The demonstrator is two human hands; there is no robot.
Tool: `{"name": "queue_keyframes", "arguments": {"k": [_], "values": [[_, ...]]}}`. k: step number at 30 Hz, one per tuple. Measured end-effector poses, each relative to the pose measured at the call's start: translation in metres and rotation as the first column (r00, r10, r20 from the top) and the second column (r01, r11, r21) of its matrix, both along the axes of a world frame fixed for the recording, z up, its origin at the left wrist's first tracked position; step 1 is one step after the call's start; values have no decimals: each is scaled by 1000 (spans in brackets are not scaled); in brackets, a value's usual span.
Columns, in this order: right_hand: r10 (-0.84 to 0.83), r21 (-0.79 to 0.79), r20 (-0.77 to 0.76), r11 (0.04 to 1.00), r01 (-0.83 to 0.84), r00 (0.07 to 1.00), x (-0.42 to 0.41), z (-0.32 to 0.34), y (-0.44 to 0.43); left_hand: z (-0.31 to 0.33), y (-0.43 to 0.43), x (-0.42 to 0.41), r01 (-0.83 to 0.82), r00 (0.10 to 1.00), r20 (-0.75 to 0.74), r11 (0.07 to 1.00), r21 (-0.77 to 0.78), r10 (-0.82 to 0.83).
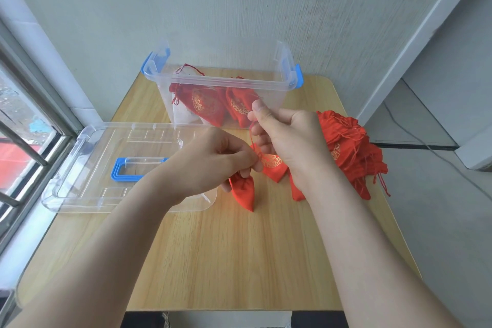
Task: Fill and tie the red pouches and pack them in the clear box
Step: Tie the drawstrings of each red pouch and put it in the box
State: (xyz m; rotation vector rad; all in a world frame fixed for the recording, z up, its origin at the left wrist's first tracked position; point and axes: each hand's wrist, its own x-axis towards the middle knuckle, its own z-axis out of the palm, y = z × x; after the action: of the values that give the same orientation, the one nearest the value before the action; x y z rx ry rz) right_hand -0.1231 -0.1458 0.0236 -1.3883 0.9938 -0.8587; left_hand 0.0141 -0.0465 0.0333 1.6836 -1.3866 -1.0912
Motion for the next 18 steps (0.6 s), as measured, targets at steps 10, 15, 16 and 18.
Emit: {"name": "queue_keyframes", "arguments": {"k": [10, 15, 16, 18], "values": [[164, -140, -346, 965, -223, 924, 0, 1, 3, -3, -2, 9, -205, 973, -113, 979, -7, 203], [218, -239, -464, 903, -358, 859, -1, 5, 10, -2, -2, 9, -296, 941, -159, 954, 39, 298], [201, -282, -464, 890, -359, 863, -1, 5, 12, -1, -2, 9, -305, 938, -158, 951, 43, 308], [131, -412, -468, 843, -347, 874, -1, 3, 13, -1, -2, 9, -317, 935, -157, 948, 41, 319]]}}
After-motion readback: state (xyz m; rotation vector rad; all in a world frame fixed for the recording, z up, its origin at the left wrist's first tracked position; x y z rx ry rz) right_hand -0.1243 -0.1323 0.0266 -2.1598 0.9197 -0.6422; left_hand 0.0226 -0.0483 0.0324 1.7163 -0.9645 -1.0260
